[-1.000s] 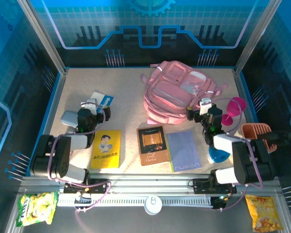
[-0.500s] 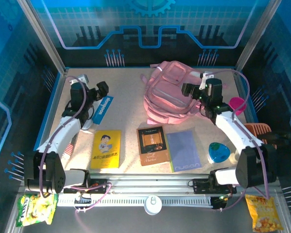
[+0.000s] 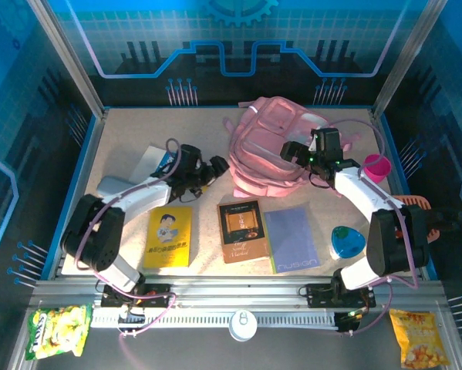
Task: Pack the student bag
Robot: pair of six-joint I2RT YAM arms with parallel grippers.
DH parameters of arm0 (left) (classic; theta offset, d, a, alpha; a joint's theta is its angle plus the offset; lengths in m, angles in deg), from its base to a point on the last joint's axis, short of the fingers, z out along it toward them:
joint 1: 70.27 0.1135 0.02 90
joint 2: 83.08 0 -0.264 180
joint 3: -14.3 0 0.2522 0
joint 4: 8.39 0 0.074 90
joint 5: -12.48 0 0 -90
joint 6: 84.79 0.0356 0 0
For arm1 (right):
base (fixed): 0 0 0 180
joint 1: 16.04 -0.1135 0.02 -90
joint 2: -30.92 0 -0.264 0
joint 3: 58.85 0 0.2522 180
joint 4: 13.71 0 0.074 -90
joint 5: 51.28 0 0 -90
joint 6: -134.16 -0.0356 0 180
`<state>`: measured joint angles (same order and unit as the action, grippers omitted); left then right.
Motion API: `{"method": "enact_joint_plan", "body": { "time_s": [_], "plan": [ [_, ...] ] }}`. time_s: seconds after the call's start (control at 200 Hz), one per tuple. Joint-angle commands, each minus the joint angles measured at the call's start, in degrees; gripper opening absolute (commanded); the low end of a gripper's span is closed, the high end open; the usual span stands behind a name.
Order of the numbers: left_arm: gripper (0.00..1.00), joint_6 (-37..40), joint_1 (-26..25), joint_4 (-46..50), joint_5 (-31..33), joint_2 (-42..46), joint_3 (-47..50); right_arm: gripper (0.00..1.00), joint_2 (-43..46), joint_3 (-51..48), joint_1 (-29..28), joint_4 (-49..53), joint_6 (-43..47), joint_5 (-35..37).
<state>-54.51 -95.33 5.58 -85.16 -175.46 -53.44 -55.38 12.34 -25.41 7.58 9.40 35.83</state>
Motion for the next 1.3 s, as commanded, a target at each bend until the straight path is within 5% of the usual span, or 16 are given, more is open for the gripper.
{"method": "enact_joint_plan", "body": {
  "time_s": [0.0,0.385,0.705,1.146,1.296],
  "plan": [
    [0.96,-8.2,-2.9,0.6,0.8,-3.2,-4.1,1.0,2.2,-2.2,-0.4,-1.7,-2.2,0.9],
    [0.96,-11.0,-6.3,8.5,-0.9,-18.5,-18.6,1.0,5.4,-5.9,-0.3,-2.4,-3.0,2.2],
    [0.81,-12.7,-6.6,8.1,-3.2,-24.5,-23.9,1.0,5.1,-6.6,-0.3,-2.3,-3.2,1.7],
    [0.24,-8.0,-6.0,9.3,-3.6,-20.0,-27.0,1.0,6.1,-6.3,-0.5,-2.1,-3.5,2.7],
    [0.15,-4.2,-3.0,11.1,-4.8,-15.2,-28.2,1.0,7.3,-5.3,-0.3,-0.6,-3.2,3.8]
  ]
}}
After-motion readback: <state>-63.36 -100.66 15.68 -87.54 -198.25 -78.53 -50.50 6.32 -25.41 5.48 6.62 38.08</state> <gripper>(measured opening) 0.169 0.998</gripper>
